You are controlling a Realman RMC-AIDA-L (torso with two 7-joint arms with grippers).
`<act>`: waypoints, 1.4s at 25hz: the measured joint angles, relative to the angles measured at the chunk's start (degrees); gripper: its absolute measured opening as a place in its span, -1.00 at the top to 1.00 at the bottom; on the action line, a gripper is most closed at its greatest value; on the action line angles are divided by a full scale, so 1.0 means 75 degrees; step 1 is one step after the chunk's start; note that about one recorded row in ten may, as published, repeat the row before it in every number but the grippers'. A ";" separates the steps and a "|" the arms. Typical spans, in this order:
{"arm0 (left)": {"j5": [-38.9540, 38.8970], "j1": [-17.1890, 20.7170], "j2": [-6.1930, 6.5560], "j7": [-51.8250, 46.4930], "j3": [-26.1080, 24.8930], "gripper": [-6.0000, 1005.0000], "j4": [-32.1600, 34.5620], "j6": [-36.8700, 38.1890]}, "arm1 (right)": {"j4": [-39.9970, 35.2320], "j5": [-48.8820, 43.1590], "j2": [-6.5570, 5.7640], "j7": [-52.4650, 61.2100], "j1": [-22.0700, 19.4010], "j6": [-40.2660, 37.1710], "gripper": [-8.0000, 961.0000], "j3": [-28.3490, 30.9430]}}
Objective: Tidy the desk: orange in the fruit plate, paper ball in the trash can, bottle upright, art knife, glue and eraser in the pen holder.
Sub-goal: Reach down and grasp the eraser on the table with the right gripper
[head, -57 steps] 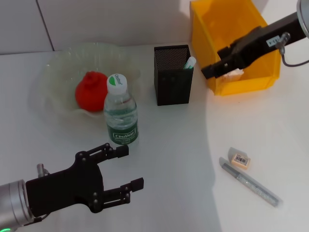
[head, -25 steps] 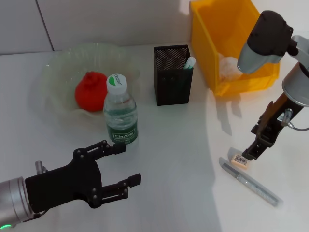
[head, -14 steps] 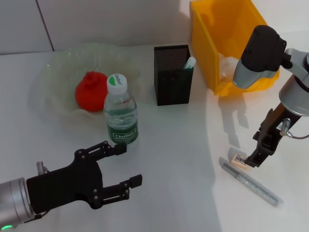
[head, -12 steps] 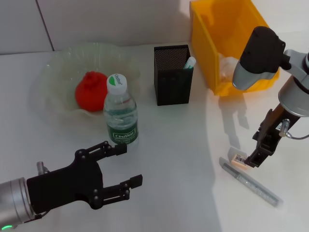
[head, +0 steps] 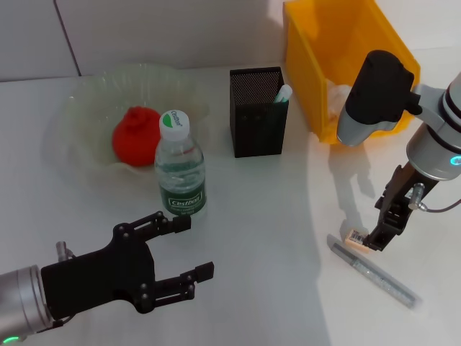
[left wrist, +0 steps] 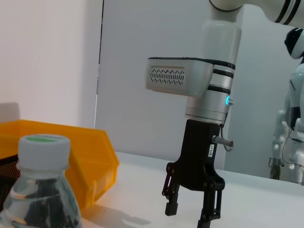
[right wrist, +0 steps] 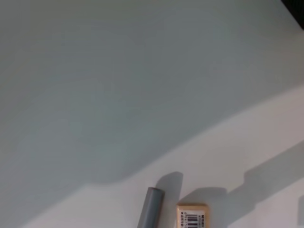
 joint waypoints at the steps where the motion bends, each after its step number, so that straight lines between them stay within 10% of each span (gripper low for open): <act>1: 0.0000 -0.0003 0.0001 0.0000 0.0000 -0.57 0.0000 0.0001 | 0.0000 0.0000 0.0000 0.0000 0.0000 0.0000 -0.57 0.0000; 35: 0.0000 0.0054 -0.0012 0.0000 0.0012 -0.57 -0.0063 0.0062 | 0.0288 0.0086 0.0015 0.0153 0.0025 0.0337 -0.57 -0.0394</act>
